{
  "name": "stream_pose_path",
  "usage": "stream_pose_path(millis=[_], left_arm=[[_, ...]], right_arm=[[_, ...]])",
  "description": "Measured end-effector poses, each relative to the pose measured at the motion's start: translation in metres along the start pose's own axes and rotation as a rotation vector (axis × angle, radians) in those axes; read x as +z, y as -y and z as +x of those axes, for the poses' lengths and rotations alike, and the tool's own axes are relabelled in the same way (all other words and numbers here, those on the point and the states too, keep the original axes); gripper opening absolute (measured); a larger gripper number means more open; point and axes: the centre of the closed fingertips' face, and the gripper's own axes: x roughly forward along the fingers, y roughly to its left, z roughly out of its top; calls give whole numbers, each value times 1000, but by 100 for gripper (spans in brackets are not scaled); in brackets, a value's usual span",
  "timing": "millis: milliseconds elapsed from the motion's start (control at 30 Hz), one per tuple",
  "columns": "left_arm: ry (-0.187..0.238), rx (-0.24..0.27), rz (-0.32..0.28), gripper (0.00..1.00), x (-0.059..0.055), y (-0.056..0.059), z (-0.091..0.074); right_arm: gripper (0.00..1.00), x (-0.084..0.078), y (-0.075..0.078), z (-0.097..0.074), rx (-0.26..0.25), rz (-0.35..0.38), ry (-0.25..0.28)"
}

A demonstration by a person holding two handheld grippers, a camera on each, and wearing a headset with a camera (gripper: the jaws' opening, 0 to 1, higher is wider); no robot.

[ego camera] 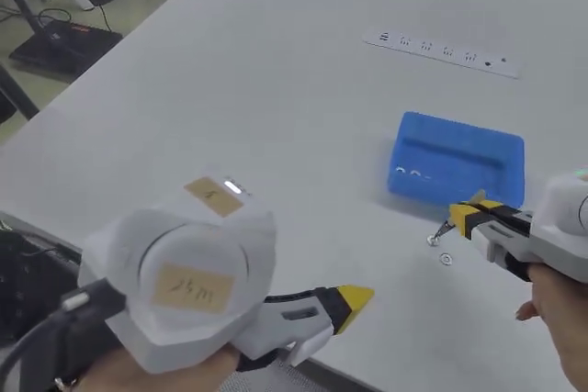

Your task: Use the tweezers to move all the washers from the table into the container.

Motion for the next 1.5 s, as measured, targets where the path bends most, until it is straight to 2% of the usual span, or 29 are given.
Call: stream_pose_path(millis=[400,867,1167,1400,1500], left_arm=[[-4,5,-8,94,-2,-2,-1],[-2,4,-7,94,-1,-2,0],[-1,5,-9,94,-1,-3,0],[3,6,-4,93,0,-3,0],[5,8,-5,93,1,-4,-1]], right_arm=[[1,0,-4,-3,1,-48,-5],[1,-4,-5,-3,-1,-55,-9],[0,-5,-5,-3,-6,-112,-19],[0,-3,-1,-3,-13,-61,-28],[0,3,1,-7,-19,-39,-9]])
